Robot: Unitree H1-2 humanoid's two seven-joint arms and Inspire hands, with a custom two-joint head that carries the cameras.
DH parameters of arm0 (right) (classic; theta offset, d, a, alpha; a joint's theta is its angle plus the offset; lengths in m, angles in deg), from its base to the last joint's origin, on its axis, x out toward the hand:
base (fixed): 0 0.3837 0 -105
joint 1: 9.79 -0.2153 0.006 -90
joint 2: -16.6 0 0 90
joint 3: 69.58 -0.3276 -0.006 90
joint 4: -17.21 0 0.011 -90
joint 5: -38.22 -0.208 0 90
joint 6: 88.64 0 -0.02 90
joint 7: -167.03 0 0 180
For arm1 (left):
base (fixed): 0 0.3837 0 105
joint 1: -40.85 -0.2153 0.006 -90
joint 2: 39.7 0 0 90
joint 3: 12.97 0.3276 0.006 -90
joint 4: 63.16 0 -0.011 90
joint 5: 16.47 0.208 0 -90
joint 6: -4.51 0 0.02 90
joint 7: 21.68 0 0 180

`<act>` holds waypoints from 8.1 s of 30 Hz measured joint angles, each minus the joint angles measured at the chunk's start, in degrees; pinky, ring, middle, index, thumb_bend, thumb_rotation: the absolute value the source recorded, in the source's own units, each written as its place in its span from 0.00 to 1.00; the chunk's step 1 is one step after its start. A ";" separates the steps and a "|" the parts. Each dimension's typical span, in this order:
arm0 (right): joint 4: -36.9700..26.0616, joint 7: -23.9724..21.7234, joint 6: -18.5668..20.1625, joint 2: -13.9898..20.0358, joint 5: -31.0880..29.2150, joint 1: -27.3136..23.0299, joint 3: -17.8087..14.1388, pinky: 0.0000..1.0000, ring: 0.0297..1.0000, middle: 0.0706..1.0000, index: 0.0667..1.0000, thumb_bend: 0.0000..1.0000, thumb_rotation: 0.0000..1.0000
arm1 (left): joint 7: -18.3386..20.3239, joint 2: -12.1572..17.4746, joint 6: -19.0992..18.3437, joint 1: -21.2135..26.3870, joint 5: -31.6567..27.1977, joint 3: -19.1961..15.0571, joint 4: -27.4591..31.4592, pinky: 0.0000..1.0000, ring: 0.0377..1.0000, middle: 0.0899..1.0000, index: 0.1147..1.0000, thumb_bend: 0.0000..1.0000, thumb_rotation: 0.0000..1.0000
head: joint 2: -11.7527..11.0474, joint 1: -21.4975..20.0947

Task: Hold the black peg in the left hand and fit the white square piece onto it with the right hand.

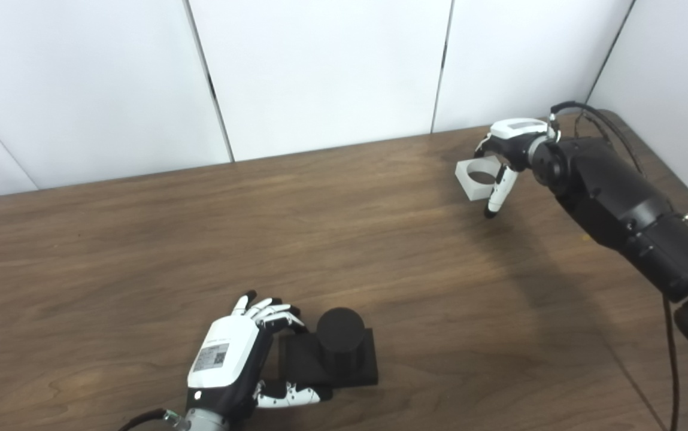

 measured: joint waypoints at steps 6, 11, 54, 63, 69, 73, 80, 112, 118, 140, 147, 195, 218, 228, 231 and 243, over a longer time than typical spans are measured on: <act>0.23 0.00 -0.62 -0.19 0.35 0.00 0.27 0.95 1.00 0.98 0.83 0.97 0.27 | 0.14 -0.13 -0.07 -0.09 0.11 -0.10 0.14 1.00 0.87 0.76 0.42 0.52 0.05 | 0.09 0.18; 0.74 0.54 -2.05 -0.19 0.54 0.01 0.33 0.96 1.00 0.96 0.73 0.92 0.25 | 0.26 -0.23 -0.10 -0.14 0.14 -0.20 0.19 1.00 0.87 0.76 0.42 0.52 0.05 | 0.26 0.17; -31.19 -12.56 -4.66 0.03 0.37 5.03 -3.81 0.79 0.86 0.77 0.45 0.52 0.13 | -0.39 -1.43 0.10 0.36 1.13 -0.01 -0.99 0.98 0.86 0.75 0.42 0.52 0.05 | 0.62 1.23; -47.41 -25.47 -3.26 -0.17 -2.36 3.03 -5.63 0.75 0.81 0.75 0.45 0.52 0.13 | -2.22 -2.70 0.04 0.52 2.20 1.00 -2.12 0.94 0.85 0.75 0.42 0.52 0.05 | 1.32 2.64; -53.20 -29.66 -2.79 -3.47 -4.79 1.74 -5.50 0.75 0.81 0.74 0.45 0.52 0.13 | -2.51 -4.28 -1.39 0.80 3.81 1.91 -2.50 0.92 0.85 0.75 0.42 0.51 0.05 | 2.20 4.13; -55.63 -31.70 -2.36 -4.55 -5.62 1.23 -5.49 0.75 0.81 0.75 0.45 0.52 0.13 | -2.14 -4.91 -2.71 1.32 4.77 2.75 -2.48 0.93 0.85 0.75 0.42 0.51 0.05 | 2.72 4.74; -61.64 -32.63 -1.56 -5.90 -7.80 -0.58 -5.53 0.76 0.80 0.74 0.45 0.52 0.13 | -1.13 -5.79 -4.69 2.14 5.67 3.65 -2.45 0.92 0.84 0.76 0.42 0.51 0.05 | 5.27 5.89; -59.52 -30.54 -2.07 -8.47 -8.90 6.67 -4.09 0.75 0.81 0.73 0.45 0.52 0.13 | 1.77 -7.77 -9.06 2.47 7.11 4.85 -0.60 0.92 0.84 0.76 0.42 0.51 0.05 | 7.91 7.47; -58.45 -30.32 -2.24 -8.84 -9.01 7.12 -4.25 0.75 0.81 0.73 0.45 0.52 0.13 | 1.84 -7.78 -9.30 2.52 7.29 5.08 -0.52 0.92 0.84 0.76 0.42 0.51 0.05 | 7.91 7.38; -55.89 -28.52 -5.91 -10.43 -6.03 9.32 -3.77 0.78 0.82 0.74 0.45 0.52 0.13 | 3.56 -8.38 -9.94 2.57 8.91 5.29 0.28 0.92 0.84 0.76 0.42 0.51 0.05 | 8.09 7.30; -55.81 -28.48 -6.53 -11.82 -4.91 9.34 -3.39 0.79 0.83 0.74 0.45 0.52 0.13 | 3.66 -8.44 -9.97 2.55 8.91 5.28 0.35 0.92 0.84 0.76 0.42 0.51 0.05 | 8.35 7.47; -54.01 -28.61 -7.31 -12.55 -2.96 11.74 -2.85 0.76 0.82 0.73 0.45 0.52 0.13 | 4.18 -9.23 -11.20 2.53 10.15 6.10 0.60 0.92 0.84 0.76 0.42 0.51 0.05 | 9.14 8.26; -53.85 -30.84 -8.48 -12.23 -2.54 11.50 -2.55 0.84 0.89 0.85 0.75 1.00 0.54 | 4.27 -9.24 -11.22 2.58 10.16 6.22 0.60 0.93 0.85 0.76 0.42 0.51 0.05 | 9.23 8.09; -53.85 -30.93 -8.46 -12.20 -2.81 11.50 -3.58 0.84 0.88 0.83 0.72 1.00 0.51 | 4.39 -9.24 -11.23 2.61 10.15 6.17 0.60 0.92 0.84 0.76 0.42 0.51 0.05 | 9.14 8.09; -53.84 -30.92 -8.46 -12.24 -2.99 11.50 -3.94 0.83 0.87 0.83 0.72 1.00 0.49 | 4.69 -9.19 -11.38 2.78 10.63 6.22 0.61 0.92 0.85 0.77 0.42 0.51 0.06 | 9.05 8.09; -53.84 -30.92 -8.46 -12.28 -2.97 11.49 -4.59 0.83 0.87 0.82 0.71 1.00 0.48 | 5.94 -9.12 -11.13 3.59 13.75 6.61 0.72 0.84 0.82 0.78 0.70 0.89 0.45 | 8.88 7.91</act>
